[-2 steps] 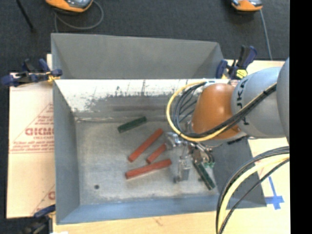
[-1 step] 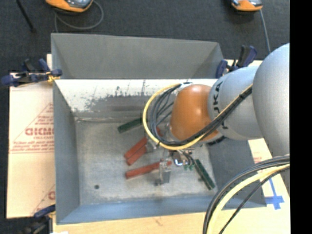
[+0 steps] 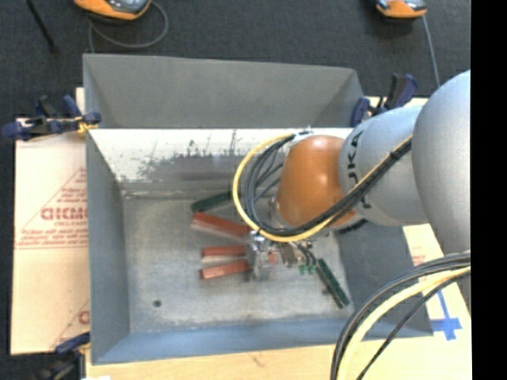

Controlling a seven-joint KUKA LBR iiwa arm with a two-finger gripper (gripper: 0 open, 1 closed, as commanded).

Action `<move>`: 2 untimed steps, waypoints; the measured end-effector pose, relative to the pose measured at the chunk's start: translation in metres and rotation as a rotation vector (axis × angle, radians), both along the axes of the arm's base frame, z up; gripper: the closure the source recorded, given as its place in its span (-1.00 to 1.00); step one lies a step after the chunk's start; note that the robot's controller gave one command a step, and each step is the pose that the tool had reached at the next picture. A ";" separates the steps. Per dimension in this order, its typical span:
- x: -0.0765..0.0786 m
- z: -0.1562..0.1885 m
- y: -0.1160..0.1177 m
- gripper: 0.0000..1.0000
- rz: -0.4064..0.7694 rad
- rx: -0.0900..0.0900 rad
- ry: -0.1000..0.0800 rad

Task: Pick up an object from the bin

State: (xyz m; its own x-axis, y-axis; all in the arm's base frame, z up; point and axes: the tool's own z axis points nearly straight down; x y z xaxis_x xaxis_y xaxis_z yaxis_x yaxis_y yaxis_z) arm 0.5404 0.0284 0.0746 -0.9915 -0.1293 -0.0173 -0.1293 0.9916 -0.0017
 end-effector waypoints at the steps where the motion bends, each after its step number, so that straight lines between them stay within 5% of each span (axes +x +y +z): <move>1: -0.037 0.028 -0.040 1.00 -0.175 0.001 0.016; 2: -0.036 0.028 -0.039 -1.00 -0.172 0.000 0.017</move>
Offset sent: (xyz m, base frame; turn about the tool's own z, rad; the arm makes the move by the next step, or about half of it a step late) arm -0.0371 -0.0384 0.0277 0.1773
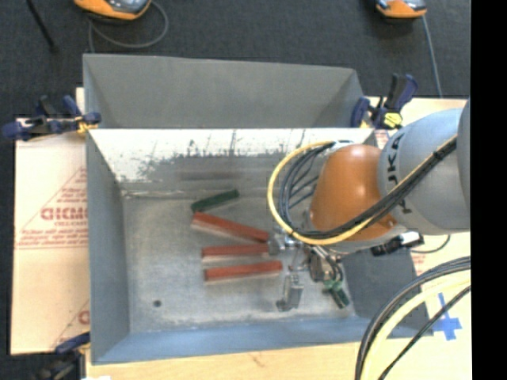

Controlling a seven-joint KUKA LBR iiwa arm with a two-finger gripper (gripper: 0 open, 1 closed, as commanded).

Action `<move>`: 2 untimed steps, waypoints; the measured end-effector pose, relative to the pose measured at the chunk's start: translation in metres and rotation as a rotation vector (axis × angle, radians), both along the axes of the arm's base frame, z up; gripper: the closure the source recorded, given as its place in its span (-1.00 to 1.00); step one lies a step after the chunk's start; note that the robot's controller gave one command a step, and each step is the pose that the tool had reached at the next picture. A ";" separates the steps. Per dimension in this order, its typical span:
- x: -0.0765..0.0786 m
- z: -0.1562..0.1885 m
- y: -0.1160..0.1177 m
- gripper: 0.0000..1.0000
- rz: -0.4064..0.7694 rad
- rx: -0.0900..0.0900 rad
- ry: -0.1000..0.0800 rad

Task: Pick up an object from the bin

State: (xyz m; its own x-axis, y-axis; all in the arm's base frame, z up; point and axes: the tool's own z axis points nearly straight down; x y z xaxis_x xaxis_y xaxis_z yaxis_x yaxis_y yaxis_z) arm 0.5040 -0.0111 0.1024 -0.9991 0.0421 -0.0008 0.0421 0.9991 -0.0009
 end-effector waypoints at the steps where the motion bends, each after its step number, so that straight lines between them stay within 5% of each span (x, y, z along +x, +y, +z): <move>1: 0.043 -0.006 -0.011 -1.00 0.320 -0.001 -0.005; 2: 0.022 -0.031 0.015 -1.00 0.430 -0.001 -0.007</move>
Offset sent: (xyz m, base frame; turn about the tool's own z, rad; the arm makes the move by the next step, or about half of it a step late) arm 0.0408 -0.0096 -0.0063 -0.3212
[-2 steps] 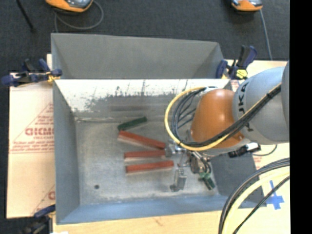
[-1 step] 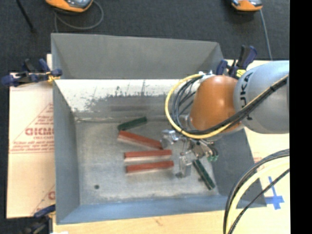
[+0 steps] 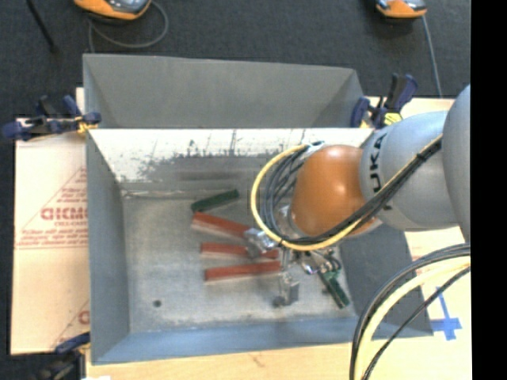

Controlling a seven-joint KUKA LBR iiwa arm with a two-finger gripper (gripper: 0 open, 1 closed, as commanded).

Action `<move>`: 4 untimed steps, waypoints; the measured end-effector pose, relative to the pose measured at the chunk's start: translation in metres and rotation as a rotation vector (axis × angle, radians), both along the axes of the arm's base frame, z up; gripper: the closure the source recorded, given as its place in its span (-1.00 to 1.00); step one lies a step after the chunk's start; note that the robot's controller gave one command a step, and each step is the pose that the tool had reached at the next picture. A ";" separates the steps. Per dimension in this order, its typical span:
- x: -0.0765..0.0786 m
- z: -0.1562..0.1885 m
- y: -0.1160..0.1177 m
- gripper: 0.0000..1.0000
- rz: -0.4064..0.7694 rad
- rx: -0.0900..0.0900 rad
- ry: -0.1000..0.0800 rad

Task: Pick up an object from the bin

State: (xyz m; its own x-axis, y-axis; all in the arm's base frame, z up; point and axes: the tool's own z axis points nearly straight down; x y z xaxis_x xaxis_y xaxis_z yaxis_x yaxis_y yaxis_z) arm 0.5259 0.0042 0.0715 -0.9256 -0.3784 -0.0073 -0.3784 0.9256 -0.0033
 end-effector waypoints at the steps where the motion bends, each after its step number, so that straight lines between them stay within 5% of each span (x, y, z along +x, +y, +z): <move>1: 0.002 0.002 0.001 1.00 0.000 0.002 -0.004; 2: -0.001 0.015 0.015 1.00 -0.023 0.003 0.002; 3: -0.001 0.014 0.015 -1.00 -0.024 0.002 0.003; 4: -0.001 0.014 0.015 1.00 -0.024 0.002 0.003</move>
Offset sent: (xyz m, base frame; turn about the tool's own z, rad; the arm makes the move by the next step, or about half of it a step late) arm 0.0000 0.0000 0.0000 0.0000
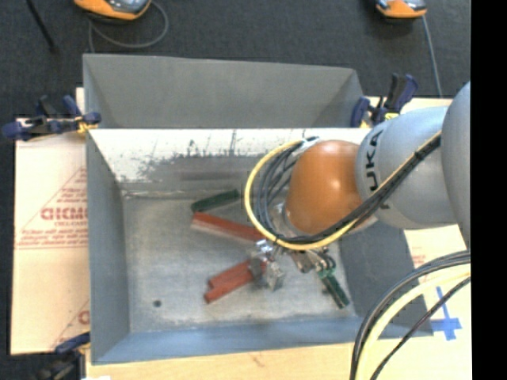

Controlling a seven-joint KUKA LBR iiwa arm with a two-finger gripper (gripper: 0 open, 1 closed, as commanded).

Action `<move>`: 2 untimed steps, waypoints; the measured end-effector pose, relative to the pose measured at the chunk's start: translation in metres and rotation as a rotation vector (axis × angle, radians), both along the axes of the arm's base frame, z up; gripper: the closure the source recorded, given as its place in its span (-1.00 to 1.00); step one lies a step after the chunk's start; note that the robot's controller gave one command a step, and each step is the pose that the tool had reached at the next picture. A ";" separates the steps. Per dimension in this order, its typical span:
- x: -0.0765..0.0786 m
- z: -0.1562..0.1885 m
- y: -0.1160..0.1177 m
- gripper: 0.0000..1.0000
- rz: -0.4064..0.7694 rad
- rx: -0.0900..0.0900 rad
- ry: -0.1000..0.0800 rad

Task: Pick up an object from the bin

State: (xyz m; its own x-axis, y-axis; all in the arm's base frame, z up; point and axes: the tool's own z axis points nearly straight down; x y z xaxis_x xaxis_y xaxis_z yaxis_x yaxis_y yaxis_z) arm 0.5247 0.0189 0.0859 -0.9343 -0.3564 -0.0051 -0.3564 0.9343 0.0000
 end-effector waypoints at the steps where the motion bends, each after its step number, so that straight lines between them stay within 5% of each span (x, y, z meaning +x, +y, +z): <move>1: 0.000 0.000 0.000 -1.00 0.000 0.000 0.000; 2: 0.000 0.000 0.000 1.00 0.000 0.000 0.000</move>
Offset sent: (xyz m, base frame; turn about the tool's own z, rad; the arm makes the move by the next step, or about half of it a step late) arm 0.0000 0.0000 0.0000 0.0000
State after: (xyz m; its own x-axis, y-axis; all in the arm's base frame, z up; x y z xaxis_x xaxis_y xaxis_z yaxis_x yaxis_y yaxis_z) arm 0.5247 0.0189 0.0859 -0.9342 -0.3567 -0.0051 -0.3567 0.9342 -0.0002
